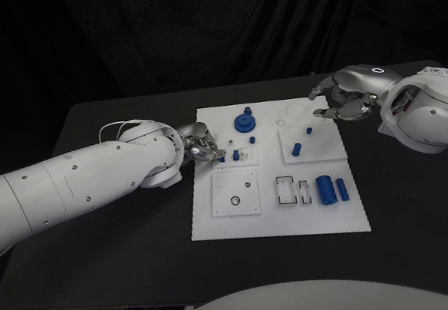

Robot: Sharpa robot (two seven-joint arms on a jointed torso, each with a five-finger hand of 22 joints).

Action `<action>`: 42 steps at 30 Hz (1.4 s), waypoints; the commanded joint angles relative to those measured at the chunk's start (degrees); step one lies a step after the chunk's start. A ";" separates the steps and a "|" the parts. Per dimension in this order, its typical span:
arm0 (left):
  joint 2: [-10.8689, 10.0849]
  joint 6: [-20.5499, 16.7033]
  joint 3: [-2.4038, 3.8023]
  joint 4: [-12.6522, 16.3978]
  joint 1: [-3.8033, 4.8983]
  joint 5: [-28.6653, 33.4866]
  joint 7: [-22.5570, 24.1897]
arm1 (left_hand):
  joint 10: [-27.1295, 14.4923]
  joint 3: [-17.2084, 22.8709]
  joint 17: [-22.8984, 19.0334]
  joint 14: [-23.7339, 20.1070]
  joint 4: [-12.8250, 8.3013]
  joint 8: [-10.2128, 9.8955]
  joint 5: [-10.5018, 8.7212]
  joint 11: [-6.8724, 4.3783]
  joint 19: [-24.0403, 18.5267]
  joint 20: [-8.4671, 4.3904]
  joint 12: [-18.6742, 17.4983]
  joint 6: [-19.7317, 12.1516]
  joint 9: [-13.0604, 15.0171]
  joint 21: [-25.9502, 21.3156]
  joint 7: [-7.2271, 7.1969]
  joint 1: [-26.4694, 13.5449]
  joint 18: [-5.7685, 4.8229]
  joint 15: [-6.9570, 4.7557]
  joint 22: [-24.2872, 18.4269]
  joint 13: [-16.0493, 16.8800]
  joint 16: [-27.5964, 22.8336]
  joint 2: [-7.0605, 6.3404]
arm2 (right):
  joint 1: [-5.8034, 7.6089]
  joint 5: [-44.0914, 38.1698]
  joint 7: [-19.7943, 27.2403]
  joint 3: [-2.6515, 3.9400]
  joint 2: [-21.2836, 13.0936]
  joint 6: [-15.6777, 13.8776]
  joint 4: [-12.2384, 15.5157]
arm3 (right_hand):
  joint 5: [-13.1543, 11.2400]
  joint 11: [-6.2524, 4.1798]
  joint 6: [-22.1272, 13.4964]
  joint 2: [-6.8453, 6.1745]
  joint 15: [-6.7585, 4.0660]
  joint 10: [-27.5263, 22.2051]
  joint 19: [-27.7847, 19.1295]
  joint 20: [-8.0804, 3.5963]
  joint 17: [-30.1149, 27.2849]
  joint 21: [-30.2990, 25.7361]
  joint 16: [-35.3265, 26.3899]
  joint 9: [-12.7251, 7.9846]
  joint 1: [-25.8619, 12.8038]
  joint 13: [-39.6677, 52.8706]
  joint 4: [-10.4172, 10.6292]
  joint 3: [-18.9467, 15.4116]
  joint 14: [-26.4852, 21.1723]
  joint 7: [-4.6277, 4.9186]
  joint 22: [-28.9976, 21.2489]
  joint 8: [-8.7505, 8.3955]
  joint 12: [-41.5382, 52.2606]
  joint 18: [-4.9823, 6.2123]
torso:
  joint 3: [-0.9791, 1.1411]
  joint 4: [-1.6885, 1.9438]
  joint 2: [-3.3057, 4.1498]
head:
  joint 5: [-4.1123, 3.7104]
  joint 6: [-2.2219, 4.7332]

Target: Assemble the parts on the task board

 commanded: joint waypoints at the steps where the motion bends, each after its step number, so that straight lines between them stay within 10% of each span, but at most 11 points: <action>1: -0.08 1.13 -0.14 -0.13 -0.32 0.26 -0.19 | 6.07 -0.30 15.08 5.95 -0.07 0.37 -0.29 0.27 0.78 0.57 -0.03 -0.32 1.33 -0.24 -0.05 -0.45 0.08 0.42 10.87 15.05 0.15 0.08 | -0.17 -0.16 -1.04 0.04 -0.08 0.28 0.03 | -0.04 0.30 0.42 0.00 0.53 5.87 -0.23 0.03 15.10 -0.15 0.17 -0.10 0.59 15.10 -0.43 0.01 6.00 0.00 10.28 -0.24 0.15 0.06 | -0.01 0.02 0.02 | 0.04 0.00; 23: -0.05 1.77 -0.14 -0.19 -0.42 0.26 0.13 | 6.07 -1.56 15.08 5.95 0.70 0.10 -4.32 0.48 0.64 0.74 -0.03 -0.47 1.17 -0.53 0.21 -1.67 0.14 0.59 10.85 15.05 0.15 0.60 | -0.24 -0.16 -1.08 0.04 -0.03 0.32 -0.04 | -0.04 0.30 0.45 0.00 0.53 5.87 -0.25 0.03 15.10 -0.20 0.17 -0.16 0.73 15.10 -0.60 0.09 6.00 0.00 10.27 -0.27 0.15 0.07 | 0.03 -0.02 0.13 | 0.20 0.00; 35: -0.05 1.66 -0.14 -0.25 -0.45 0.26 0.47 | 6.07 -6.31 15.08 5.95 4.59 -1.07 -9.07 0.94 0.65 1.14 -0.03 0.02 0.55 -0.71 0.71 -5.43 0.14 1.00 11.02 15.05 0.15 1.11 | -0.27 -0.16 -1.23 0.04 -0.03 0.47 -0.05 | -0.03 0.30 0.46 0.01 0.53 5.87 -0.28 0.03 15.10 -0.28 0.17 -0.18 0.80 15.10 -0.67 0.13 6.00 0.00 10.25 -0.28 0.15 0.08 | 0.03 -0.01 0.13 | 0.22 0.00; 42: -0.07 1.88 -0.14 -0.36 -0.46 0.26 0.14 | 6.07 -10.88 15.08 5.95 5.17 -1.96 -10.19 1.16 0.64 1.32 -0.03 0.50 0.20 -0.92 0.83 -11.39 0.18 1.23 11.13 15.05 0.15 4.03 | -0.27 -0.16 -1.35 0.04 -0.03 0.69 -0.05 | -0.03 0.30 0.46 0.01 0.53 5.87 -0.28 0.03 15.10 -0.28 0.17 -0.18 0.80 15.10 -0.67 0.13 6.00 0.00 10.25 -0.28 0.15 0.08 | 0.05 -0.02 0.13 | 0.30 0.00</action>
